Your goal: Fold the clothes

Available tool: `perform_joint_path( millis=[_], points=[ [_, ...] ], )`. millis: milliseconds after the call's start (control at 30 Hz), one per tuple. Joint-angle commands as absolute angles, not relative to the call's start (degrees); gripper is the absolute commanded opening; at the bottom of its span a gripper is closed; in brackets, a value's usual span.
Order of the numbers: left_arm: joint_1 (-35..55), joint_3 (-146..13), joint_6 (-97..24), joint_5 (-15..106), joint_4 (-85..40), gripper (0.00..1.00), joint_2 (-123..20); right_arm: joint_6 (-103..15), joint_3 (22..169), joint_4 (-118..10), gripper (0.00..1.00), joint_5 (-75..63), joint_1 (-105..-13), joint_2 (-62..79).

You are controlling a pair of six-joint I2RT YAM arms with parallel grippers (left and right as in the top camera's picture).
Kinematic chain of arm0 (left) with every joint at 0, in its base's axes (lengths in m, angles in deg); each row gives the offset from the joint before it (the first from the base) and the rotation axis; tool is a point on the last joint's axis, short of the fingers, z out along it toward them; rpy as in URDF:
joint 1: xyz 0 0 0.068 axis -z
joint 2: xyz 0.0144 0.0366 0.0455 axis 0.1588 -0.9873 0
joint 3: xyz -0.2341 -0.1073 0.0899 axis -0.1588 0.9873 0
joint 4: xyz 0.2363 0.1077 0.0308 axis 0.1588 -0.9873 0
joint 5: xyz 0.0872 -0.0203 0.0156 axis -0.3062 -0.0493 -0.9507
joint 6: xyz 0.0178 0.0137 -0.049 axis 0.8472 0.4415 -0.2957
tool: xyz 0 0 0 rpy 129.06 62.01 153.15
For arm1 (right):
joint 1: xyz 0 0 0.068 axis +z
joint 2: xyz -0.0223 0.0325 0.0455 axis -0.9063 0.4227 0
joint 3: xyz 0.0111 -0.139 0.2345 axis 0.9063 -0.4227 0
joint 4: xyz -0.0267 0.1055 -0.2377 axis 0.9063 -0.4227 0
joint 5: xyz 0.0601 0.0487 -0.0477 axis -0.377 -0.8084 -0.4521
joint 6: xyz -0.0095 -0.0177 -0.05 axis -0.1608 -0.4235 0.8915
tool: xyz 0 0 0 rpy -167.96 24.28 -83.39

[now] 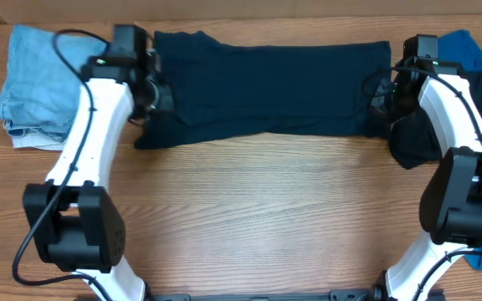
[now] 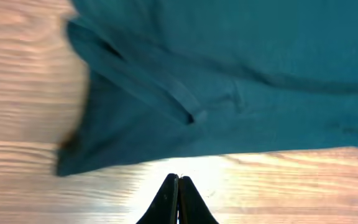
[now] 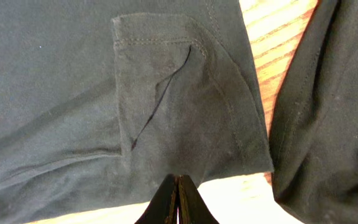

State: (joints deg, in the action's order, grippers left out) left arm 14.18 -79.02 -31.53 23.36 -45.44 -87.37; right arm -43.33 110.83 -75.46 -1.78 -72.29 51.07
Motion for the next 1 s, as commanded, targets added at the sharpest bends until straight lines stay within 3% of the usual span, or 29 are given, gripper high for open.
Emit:
perform_joint_path(
  millis=[0, 500, 867, 900, 967],
  points=[
    [17.17, -73.47, -32.69, 24.65, -41.51, 0.04, -88.07, -43.02, 106.66, -71.29, 0.04, -2.13, -72.07, 49.94],
    [21.30, -70.85, -14.11, 18.42, -32.26, 0.04, -100.44, -41.58, 102.52, -64.20, 0.04, -2.72, -72.07, 52.26],
    [21.54, -74.28, -14.70, 10.90, -25.51, 0.04, -101.55, -41.58, 102.52, -64.23, 0.04, -2.70, -72.07, 52.26],
    [21.54, -74.83, -15.27, 10.90, -24.61, 0.06, -101.55, -41.58, 102.52, -64.23, 0.04, -2.70, -72.07, 52.26],
    [21.54, -75.31, -15.77, 11.14, -21.58, 0.21, -101.55, -41.58, 102.52, -64.25, 0.04, -2.70, -72.07, 52.26]
  ],
)
